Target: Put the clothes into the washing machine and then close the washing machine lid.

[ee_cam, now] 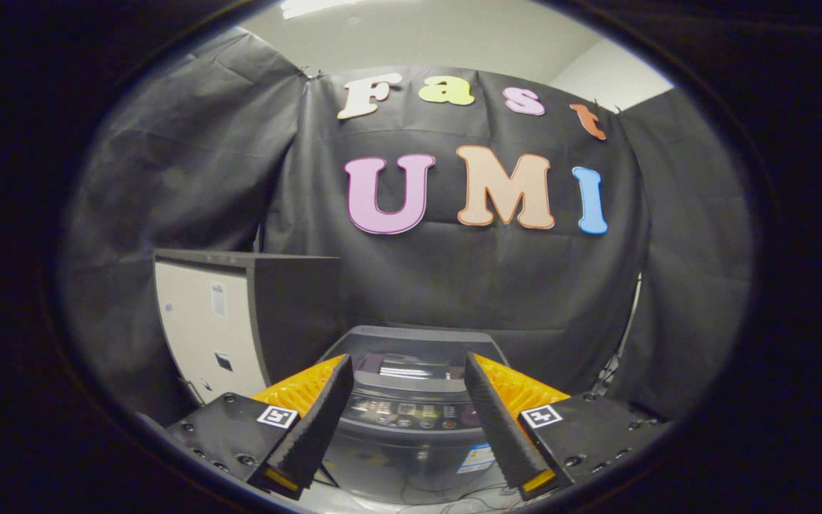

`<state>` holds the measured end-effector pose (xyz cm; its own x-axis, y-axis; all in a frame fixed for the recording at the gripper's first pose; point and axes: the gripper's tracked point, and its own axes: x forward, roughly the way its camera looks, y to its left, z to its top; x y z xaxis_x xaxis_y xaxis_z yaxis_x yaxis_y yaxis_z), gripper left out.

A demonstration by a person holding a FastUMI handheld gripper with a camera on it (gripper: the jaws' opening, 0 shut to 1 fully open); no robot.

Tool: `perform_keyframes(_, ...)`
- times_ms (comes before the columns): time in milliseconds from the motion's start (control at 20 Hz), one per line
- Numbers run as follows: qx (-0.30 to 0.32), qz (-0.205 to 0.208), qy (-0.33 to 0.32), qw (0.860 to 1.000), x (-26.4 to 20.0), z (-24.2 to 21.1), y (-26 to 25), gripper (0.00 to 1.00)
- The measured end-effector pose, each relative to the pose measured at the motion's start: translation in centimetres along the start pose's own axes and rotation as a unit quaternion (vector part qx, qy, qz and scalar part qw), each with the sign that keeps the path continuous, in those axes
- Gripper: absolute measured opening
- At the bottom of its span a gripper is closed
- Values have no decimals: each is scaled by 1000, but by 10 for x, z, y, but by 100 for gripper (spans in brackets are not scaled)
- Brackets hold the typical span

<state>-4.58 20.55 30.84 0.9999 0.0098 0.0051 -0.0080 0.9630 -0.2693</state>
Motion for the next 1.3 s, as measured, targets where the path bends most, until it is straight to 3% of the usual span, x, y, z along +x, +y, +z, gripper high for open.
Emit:
perform_keyframes(150,-9,-17,-20,1000,-10,-2,-17,98)
perform_keyframes(1050,58,31,-54,996,-29,34,9,97)
perform_keyframes(1300,52,13,-65,996,-29,38,-1,97)
